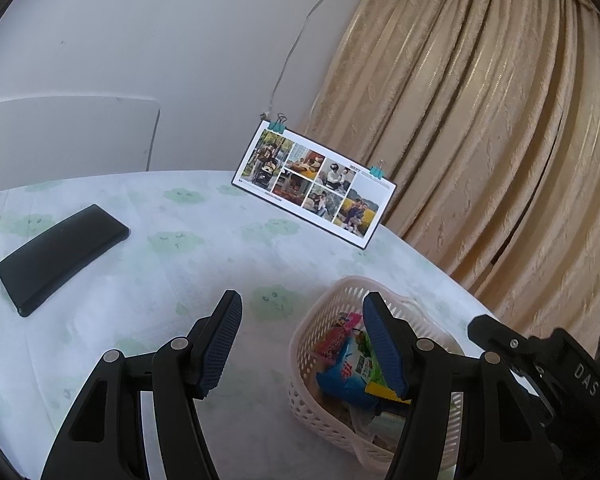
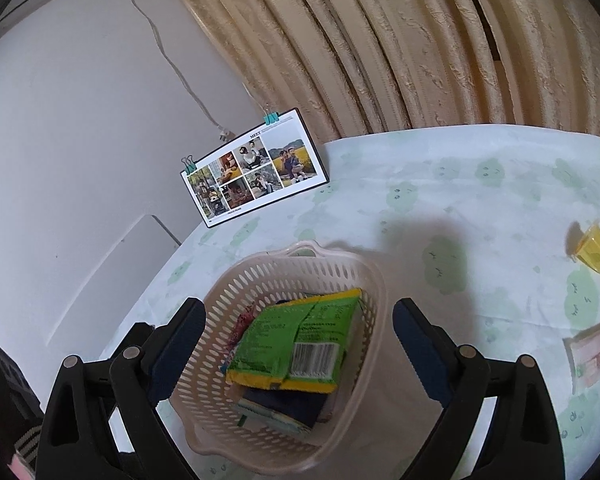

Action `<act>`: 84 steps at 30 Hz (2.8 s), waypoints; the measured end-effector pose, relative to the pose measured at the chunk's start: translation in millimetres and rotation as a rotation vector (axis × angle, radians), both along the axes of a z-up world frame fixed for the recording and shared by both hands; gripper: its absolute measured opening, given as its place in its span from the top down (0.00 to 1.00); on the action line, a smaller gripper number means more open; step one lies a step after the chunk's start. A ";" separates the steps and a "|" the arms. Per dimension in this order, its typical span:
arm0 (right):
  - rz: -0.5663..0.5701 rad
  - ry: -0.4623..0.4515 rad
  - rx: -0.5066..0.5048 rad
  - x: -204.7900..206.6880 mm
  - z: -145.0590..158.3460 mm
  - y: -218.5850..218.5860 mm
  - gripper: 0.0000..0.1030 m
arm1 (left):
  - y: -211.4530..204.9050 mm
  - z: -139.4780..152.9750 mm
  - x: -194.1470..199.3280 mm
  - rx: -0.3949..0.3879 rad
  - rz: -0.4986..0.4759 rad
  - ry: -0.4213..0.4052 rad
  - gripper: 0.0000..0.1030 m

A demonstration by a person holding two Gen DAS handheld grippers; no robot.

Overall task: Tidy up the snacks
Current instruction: 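Lower the green packet into the pink basket and open the right tool, then close the right tool on the pink-orange bar packet, then grasp the yellow jelly cup with the left tool while the right holds the pink bar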

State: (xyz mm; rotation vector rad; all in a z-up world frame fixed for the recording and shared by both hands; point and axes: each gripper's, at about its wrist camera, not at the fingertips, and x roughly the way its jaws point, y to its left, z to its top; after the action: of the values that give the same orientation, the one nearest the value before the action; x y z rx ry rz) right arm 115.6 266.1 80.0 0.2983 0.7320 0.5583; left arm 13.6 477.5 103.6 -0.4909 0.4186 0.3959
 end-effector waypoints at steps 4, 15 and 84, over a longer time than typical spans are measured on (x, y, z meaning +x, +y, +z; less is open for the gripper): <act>-0.014 -0.004 -0.004 -2.5 -0.3 -7.8 0.09 | -2.2 0.2 1.1 0.010 -0.006 0.004 0.38; -0.100 0.010 -0.025 -4.1 -8.6 -46.5 0.09 | -9.0 1.1 3.3 0.041 -0.023 0.010 0.38; -0.417 0.139 -0.421 -1.2 -69.3 -207.4 0.65 | -73.3 -1.6 7.9 0.233 -0.150 0.039 0.37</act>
State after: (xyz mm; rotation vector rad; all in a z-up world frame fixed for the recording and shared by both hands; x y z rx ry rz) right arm 114.5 58.7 10.7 0.0911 0.8732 -0.0169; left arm 21.5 404.2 101.9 -0.2242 0.4374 0.3047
